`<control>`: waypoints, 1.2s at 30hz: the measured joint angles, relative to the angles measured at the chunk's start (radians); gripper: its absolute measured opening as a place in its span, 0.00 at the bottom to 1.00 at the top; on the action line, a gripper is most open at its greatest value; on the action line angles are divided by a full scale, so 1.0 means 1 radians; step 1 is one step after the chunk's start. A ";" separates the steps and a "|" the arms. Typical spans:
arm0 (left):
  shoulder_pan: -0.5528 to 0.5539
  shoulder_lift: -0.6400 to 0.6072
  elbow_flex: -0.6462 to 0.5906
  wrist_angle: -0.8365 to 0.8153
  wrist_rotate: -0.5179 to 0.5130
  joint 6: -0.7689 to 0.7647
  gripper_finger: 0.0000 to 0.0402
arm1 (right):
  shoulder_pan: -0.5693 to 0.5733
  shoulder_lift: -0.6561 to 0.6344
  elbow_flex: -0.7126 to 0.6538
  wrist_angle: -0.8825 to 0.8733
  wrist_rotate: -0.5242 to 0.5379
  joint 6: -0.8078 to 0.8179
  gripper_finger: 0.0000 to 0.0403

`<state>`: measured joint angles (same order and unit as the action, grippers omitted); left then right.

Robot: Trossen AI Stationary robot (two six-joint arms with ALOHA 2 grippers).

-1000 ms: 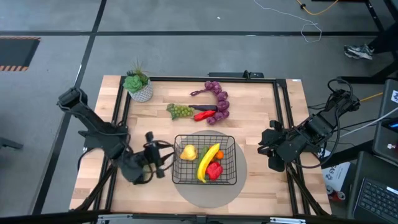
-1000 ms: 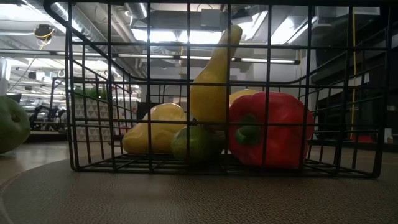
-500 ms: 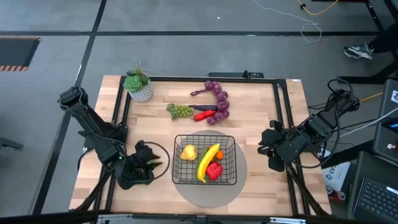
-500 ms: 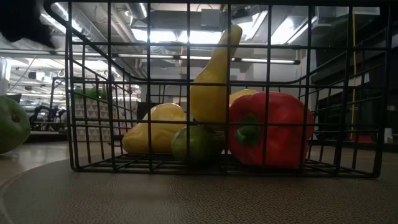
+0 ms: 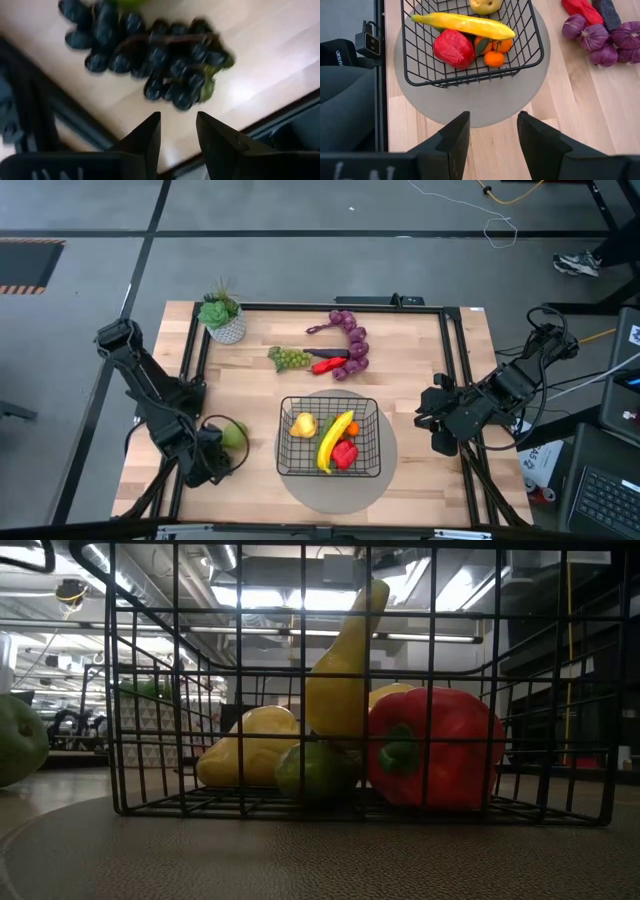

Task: Build produce basket
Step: Put the black grapes into the wire basket

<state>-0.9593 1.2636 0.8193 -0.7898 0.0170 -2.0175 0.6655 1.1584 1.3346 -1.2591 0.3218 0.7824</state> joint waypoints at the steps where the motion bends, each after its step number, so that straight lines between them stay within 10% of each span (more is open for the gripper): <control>1: -0.009 0.000 0.000 0.000 -0.036 0.005 0.30 | 0.000 0.000 0.000 0.000 0.000 0.000 0.41; 36: -0.021 0.272 0.002 0.123 -0.102 0.062 0.30 | 0.000 0.000 0.000 0.000 0.000 -0.001 0.41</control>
<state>-0.9798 1.5357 0.8211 -0.6670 -0.0854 -1.9551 0.6655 1.1584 1.3346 -1.2587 0.3222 0.7815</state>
